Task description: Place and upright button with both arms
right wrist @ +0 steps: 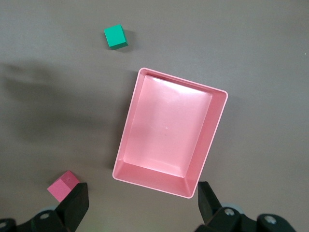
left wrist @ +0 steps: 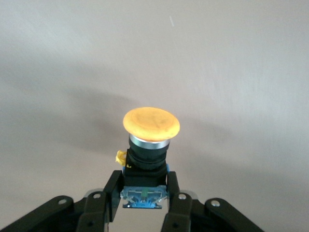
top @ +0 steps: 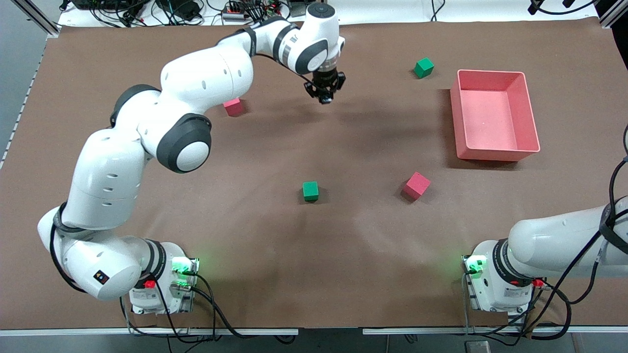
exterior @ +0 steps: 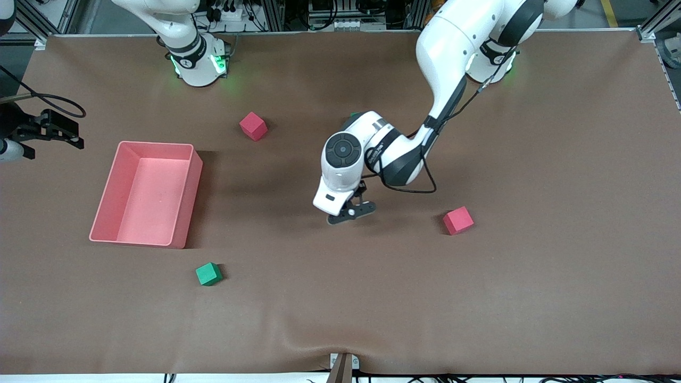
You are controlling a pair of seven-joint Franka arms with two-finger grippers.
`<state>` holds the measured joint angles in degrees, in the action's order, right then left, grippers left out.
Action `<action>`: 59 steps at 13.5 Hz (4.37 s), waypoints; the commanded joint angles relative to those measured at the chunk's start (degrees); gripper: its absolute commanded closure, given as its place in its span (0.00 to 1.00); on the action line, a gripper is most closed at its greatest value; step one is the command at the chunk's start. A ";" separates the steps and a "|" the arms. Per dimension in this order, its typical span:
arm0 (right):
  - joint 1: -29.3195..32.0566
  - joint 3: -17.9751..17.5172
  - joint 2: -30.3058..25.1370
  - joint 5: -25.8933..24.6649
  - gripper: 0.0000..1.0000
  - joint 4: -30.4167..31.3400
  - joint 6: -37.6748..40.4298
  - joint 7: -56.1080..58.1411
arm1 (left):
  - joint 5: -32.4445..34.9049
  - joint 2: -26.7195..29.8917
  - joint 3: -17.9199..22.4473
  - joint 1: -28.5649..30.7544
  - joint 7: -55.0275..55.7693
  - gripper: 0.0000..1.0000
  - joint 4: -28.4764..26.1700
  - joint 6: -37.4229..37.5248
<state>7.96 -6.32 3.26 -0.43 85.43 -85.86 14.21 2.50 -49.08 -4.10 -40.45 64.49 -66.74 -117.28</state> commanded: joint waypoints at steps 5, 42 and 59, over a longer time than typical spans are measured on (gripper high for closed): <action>-1.98 -0.01 -0.36 -0.54 0.00 0.08 1.14 0.56 | 20.75 1.00 4.01 -3.06 23.00 1.00 -1.20 -3.57; 2.15 0.34 -0.45 0.07 0.00 -0.27 1.75 0.29 | 59.32 -8.78 1.99 -16.95 68.68 0.00 -2.52 4.69; 1.54 0.17 -0.36 0.16 0.00 -0.18 2.72 0.29 | 17.99 24.72 2.16 0.96 12.98 0.00 -2.78 22.17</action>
<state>9.35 -5.56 3.27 -0.41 85.42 -83.81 14.17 23.31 -27.31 -1.35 -42.32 82.33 -67.63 -96.42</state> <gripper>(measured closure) 0.000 0.000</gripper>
